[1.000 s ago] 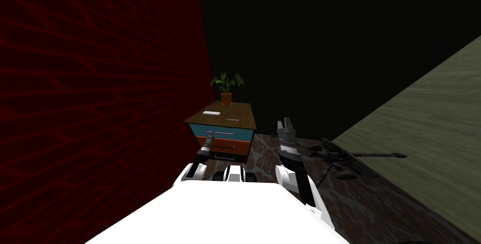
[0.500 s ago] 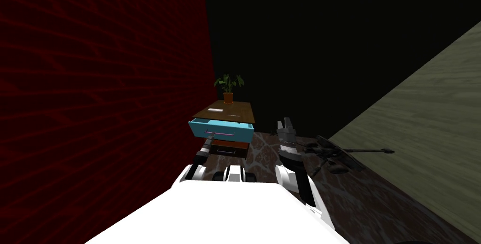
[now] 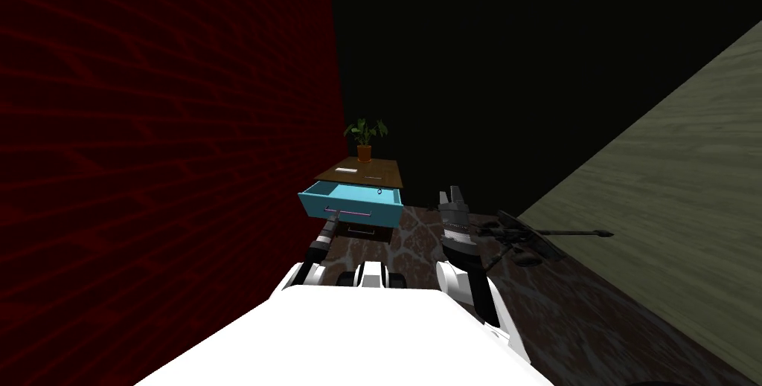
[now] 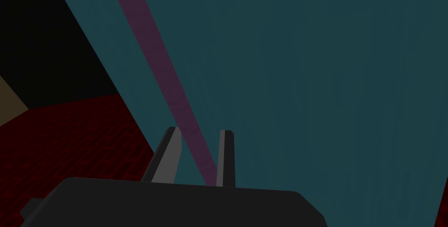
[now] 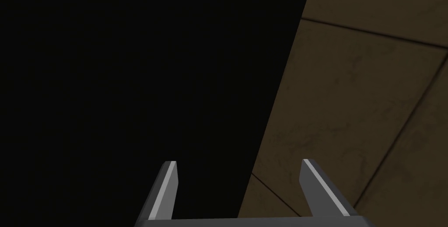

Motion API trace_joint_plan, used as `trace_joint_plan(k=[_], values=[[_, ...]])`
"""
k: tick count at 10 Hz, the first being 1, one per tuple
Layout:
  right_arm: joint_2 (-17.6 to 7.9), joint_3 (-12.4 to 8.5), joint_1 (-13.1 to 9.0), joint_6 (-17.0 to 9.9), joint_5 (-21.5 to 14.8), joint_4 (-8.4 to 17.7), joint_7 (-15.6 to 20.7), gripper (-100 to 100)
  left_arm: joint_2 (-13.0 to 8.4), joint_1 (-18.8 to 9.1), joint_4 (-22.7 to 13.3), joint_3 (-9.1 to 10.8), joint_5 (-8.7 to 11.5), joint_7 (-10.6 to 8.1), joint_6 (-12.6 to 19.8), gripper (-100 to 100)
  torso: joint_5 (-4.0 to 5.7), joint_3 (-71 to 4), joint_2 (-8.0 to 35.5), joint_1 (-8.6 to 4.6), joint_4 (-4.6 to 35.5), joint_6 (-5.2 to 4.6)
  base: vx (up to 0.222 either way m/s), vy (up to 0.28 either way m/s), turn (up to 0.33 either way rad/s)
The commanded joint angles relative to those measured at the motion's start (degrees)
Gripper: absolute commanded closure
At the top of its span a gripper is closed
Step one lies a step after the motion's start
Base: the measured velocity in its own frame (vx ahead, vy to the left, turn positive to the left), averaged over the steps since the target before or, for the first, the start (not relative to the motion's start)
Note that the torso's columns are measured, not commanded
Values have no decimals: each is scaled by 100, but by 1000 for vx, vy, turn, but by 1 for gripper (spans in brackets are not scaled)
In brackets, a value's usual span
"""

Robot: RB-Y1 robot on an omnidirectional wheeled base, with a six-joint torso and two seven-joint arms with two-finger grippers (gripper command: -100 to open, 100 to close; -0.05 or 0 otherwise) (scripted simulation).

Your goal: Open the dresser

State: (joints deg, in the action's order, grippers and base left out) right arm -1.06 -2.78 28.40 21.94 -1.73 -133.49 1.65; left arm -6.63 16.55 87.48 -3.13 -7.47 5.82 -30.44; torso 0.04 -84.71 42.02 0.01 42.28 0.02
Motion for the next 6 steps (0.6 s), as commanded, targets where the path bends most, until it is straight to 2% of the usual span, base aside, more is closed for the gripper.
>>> trace_joint_plan(k=[1, 3, 4, 6], values=[[0, 0, 0, 0, 0, 0, 0, 0, -25, 99, 67, -37, -10, -15, -36, 100, -1, 0, 5, -3, -6, 1, -177, 16, 31], [0, 0, -1, 0, 0, 0, 0, 0, -40, 158, 107, -60, -16, -24, -57, 100, -8, 21, 32, 9, -5, 2, -168, 14, 14], [0, 0, -1, 0, 0, 0, 0, 0, -89, 104, 342, -47, -1, -82, 201, -100, -6, 15, 24, 4, -5, 1, -96, -4, -7], [0, 0, 1, 0, 0, 0, 0, 0, -146, 77, 578, -39, 8, -137, 460, -100, 0, -9, -12, -6, -4, -4, -17, -9, -11]])
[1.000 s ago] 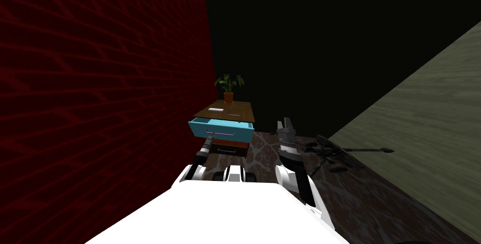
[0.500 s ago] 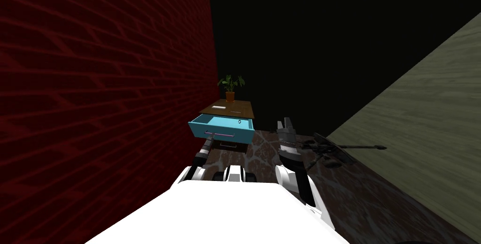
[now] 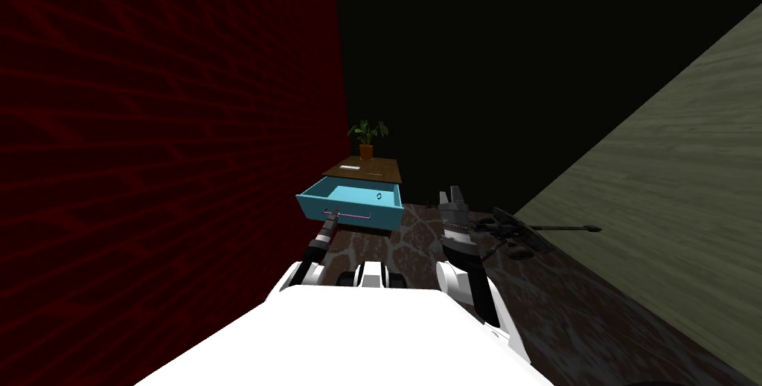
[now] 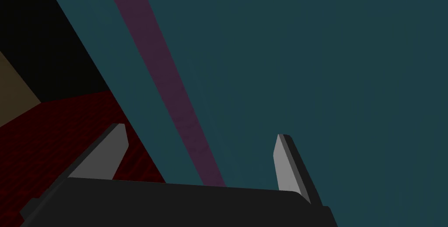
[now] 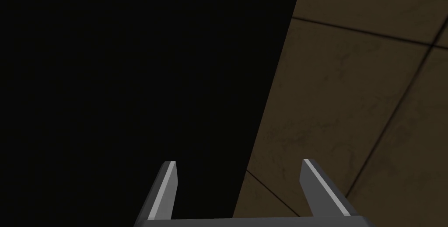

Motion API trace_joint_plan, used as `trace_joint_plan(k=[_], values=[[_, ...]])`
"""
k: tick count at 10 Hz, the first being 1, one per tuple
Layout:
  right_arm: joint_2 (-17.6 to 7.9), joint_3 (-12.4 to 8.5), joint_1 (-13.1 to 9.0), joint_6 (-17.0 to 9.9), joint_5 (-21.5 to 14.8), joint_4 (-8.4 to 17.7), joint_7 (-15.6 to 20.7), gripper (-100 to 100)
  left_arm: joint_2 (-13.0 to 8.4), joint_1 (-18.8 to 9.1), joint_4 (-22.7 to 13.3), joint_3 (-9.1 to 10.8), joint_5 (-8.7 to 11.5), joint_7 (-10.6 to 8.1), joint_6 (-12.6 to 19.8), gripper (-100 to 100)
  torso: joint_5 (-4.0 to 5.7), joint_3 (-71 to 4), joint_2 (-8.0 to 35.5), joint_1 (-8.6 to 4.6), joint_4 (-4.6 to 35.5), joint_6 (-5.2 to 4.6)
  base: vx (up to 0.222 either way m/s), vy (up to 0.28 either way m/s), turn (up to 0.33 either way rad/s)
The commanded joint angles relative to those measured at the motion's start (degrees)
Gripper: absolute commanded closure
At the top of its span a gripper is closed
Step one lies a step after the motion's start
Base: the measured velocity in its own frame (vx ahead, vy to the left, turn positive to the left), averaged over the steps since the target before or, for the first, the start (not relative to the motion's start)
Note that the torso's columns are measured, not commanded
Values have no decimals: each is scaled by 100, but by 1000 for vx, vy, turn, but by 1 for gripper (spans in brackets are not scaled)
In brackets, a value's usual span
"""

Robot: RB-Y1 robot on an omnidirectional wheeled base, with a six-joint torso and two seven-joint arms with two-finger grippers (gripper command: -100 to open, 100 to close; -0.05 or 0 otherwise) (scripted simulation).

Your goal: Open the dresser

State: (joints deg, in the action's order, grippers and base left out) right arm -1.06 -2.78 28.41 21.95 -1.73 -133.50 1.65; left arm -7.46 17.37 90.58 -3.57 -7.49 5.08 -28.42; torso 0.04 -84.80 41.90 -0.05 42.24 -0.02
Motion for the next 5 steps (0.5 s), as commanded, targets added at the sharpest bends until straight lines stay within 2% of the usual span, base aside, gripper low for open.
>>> trace_joint_plan(k=[1, 5], values=[[0, 0, 0, 0, 0, 0, 0, 0, -91, -18, 386, 9, 15, -90, 387, -100, 0, 4, 8, 0, 2, 0, -1, -7, -9], [0, 0, 0, 0, 0, 0, 0, 0, -205, -71, 857, 25, 34, -199, 904, -100, -4, 30, 49, 6, 9, 3, -20, -8, -10]])
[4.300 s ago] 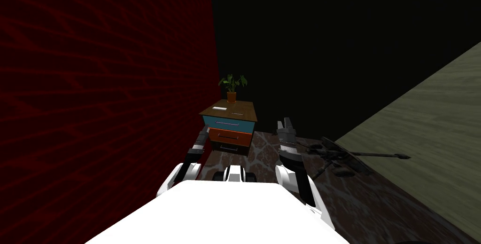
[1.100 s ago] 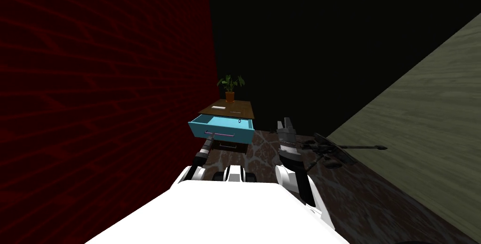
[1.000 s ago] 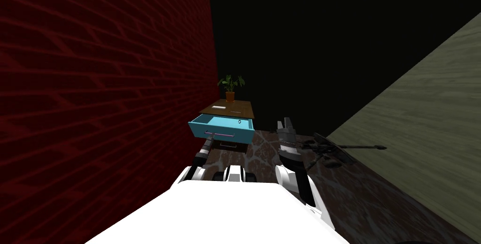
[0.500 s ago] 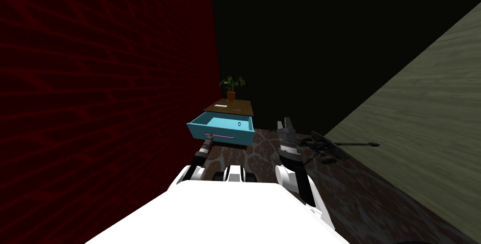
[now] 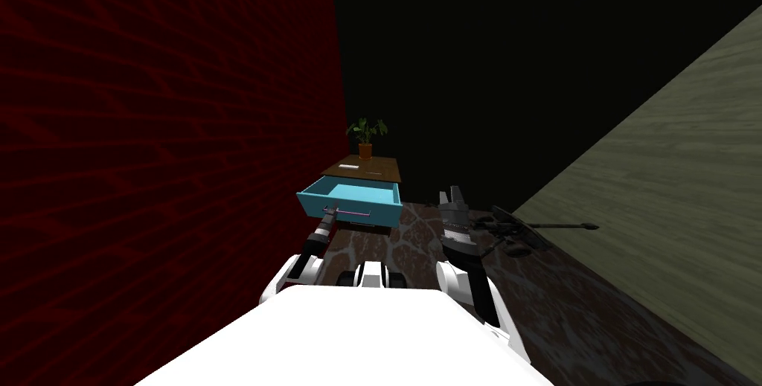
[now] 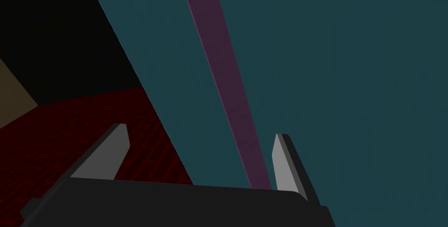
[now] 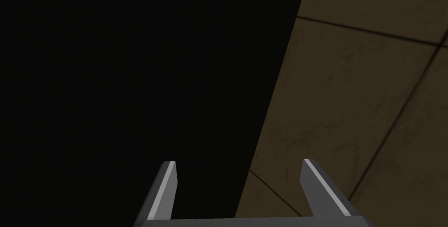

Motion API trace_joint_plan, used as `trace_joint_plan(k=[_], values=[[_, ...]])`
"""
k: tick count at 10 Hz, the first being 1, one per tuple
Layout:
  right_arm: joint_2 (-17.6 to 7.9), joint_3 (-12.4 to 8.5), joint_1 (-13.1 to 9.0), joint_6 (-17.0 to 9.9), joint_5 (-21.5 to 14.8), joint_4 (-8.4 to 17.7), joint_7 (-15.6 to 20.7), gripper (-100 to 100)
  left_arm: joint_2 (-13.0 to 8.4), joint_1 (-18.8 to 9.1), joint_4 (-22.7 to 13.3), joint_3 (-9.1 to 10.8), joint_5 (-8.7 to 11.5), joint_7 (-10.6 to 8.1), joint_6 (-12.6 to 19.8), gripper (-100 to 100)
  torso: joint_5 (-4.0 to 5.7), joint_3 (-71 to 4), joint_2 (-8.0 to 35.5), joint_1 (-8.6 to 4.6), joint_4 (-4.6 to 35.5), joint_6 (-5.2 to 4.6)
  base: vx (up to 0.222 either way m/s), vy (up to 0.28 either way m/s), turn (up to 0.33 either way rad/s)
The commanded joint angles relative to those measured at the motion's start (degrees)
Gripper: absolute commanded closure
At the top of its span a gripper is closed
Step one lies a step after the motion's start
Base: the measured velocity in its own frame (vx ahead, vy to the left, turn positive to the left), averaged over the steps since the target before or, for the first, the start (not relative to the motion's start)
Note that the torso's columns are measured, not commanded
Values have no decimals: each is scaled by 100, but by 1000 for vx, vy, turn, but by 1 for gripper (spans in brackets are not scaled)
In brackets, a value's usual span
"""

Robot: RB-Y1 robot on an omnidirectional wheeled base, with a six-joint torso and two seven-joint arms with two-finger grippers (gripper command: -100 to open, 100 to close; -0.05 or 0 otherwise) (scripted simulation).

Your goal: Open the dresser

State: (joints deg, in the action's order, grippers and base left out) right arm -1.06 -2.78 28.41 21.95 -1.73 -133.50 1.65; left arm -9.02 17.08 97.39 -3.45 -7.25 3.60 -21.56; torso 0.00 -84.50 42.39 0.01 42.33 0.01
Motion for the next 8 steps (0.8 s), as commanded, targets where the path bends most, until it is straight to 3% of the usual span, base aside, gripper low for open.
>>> trace_joint_plan(k=[1, 2, 3, 8], values=[[0, 0, 0, 0, 0, 0, 0, 0, -78, -55, 294, 16, 14, -78, 348, -100, 8, 2, 7, -3, 12, 3, -32, -9, -17], [0, 0, 0, 0, 0, 0, 0, 0, -71, -25, 171, 1, 18, -72, 274, -100, 19, 6, 17, -9, 28, 9, -8, -4, -6], [0, 0, 0, 0, 0, 0, 0, 0, -76, -25, 177, 1, 20, -84, 316, 0, 13, 7, 15, -10, 19, 6, 0, 0, 0], [0, 0, 0, 0, 0, 0, 0, 0, -74, 1, 150, -7, 21, -87, 331, 0, 2, -8, -12, -5, -3, -1, -1, 0, 0]])
